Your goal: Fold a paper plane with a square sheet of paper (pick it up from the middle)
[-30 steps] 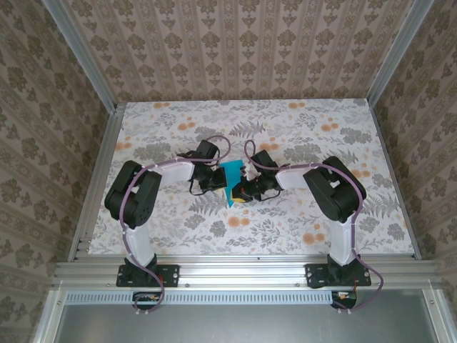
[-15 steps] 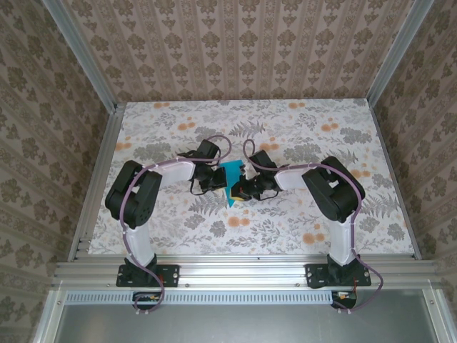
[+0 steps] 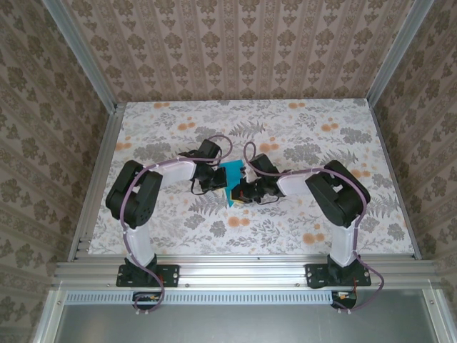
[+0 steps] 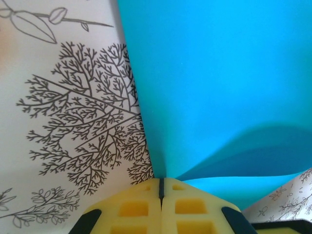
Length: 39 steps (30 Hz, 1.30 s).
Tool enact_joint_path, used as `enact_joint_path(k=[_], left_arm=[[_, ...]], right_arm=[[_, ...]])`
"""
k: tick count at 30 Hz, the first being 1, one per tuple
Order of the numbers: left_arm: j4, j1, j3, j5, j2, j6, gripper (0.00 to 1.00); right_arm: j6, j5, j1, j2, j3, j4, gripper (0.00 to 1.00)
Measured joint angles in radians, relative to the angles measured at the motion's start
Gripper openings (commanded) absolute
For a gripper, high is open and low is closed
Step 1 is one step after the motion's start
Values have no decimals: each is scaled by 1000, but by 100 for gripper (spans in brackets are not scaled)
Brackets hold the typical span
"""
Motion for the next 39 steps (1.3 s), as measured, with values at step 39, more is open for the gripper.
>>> enact_joint_path(k=[39], left_arm=[[-4,-5,3,-7,0,0,7]], right_arm=[[11,59,41,29,44,-69,8]])
